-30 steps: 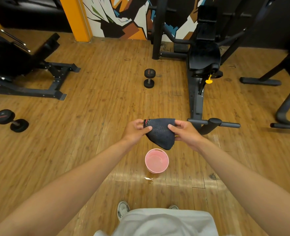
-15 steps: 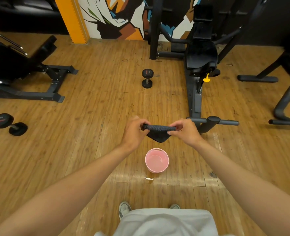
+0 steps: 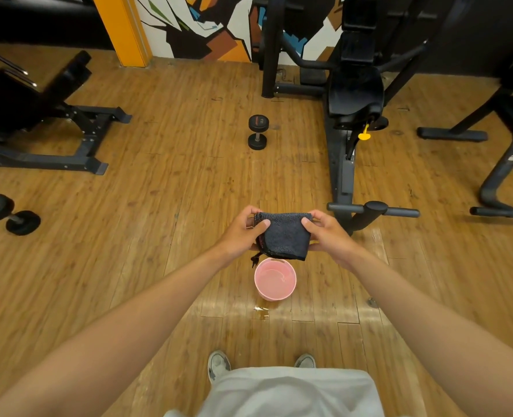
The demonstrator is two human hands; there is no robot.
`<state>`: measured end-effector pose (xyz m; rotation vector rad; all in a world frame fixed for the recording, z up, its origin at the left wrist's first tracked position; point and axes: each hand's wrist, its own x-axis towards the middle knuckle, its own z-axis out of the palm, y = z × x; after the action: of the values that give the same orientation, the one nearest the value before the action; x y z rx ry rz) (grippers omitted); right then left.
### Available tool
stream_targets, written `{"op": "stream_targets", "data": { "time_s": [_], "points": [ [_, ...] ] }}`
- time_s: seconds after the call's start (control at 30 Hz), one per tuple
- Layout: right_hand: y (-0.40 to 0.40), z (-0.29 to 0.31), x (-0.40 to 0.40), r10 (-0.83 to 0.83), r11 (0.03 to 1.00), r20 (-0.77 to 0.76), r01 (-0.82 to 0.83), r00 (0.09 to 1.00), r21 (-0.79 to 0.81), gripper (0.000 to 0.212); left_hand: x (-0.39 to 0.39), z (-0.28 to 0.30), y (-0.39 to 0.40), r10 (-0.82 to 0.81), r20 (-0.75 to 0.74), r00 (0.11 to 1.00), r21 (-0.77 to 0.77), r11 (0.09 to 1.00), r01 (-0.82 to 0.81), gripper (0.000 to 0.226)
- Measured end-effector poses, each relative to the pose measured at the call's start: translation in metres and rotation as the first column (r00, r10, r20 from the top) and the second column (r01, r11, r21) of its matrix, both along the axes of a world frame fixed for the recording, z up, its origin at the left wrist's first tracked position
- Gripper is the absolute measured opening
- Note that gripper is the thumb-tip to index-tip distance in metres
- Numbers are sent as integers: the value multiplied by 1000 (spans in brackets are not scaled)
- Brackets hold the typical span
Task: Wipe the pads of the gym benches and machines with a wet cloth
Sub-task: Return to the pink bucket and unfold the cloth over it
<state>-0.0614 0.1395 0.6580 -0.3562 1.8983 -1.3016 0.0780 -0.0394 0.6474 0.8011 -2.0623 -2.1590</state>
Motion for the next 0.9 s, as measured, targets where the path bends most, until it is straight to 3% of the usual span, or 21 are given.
{"op": "stream_targets", "data": {
  "time_s": [0.13, 0.23, 0.33, 0.43, 0.5, 0.67, 0.83, 0.9],
  "points": [
    [-3, -19, 3, -30, 999, 52, 28, 998, 33, 23, 6, -27, -9, 21, 73, 997, 82, 996, -27, 35],
    [-15, -55, 9, -43, 995, 62, 37, 997, 94, 25, 7, -65, -11, 94, 118, 989, -79, 993, -85, 31],
    [-37, -113, 15, -20, 975, -65, 34, 998, 221, 24, 5, -120, -10, 164, 123, 979, -293, 948, -122, 18],
    [-57, -189, 19, 15, 943, -239, 66, 971, 326, 12, 3, -189, -13, 115, 162, 980, -536, 844, -10, 18],
    [-65, -244, 19, 46, 929, -322, 78, 946, 362, 10, 0, -245, -17, 90, 197, 976, -588, 807, 44, 17],
    [-64, -390, 9, 109, 881, -293, 44, 950, 471, 18, -1, -387, -22, 124, 338, 933, -510, 857, 71, 14],
    [-58, -521, -12, 300, 810, -145, -172, 943, 560, 17, -2, -508, -29, 10, 471, 882, -349, 921, 176, 12],
    [-56, -569, -20, 417, 744, -73, -294, 906, 599, 20, 3, -554, -30, -65, 492, 868, -342, 902, 262, 14]
  ]
}}
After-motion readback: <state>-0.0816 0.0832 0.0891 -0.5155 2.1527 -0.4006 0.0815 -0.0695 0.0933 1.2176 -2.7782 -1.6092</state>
